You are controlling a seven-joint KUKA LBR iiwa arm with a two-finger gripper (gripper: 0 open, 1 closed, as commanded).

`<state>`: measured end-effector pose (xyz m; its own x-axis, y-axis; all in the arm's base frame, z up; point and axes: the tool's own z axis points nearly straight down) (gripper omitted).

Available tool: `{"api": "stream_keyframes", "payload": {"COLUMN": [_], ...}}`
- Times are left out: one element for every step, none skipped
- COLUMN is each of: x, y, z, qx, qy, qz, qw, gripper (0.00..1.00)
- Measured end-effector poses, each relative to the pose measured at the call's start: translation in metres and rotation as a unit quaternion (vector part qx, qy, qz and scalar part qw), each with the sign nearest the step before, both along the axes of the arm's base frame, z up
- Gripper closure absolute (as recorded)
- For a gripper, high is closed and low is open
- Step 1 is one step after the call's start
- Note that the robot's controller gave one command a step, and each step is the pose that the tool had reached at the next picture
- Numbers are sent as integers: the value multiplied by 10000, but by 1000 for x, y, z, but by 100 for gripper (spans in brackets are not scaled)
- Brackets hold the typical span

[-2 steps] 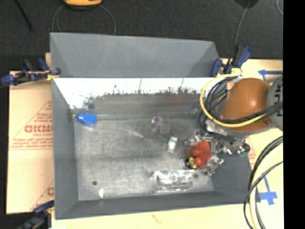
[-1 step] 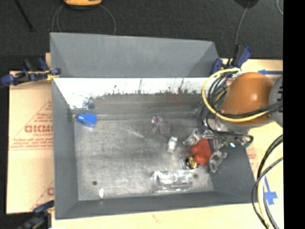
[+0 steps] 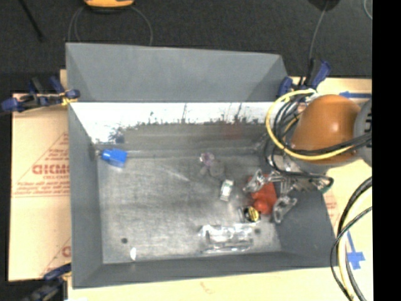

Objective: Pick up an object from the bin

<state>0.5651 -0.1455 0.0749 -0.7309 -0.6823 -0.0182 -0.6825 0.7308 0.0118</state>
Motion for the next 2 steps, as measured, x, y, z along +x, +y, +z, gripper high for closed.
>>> {"api": "stream_keyframes", "payload": {"x": [21,-89], "y": [8,16], "z": [124,237], "qx": [-117,-125], "qy": [-42,-19], "qz": [231,1051], "qw": [9997,9944], "gripper": [100,100]}}
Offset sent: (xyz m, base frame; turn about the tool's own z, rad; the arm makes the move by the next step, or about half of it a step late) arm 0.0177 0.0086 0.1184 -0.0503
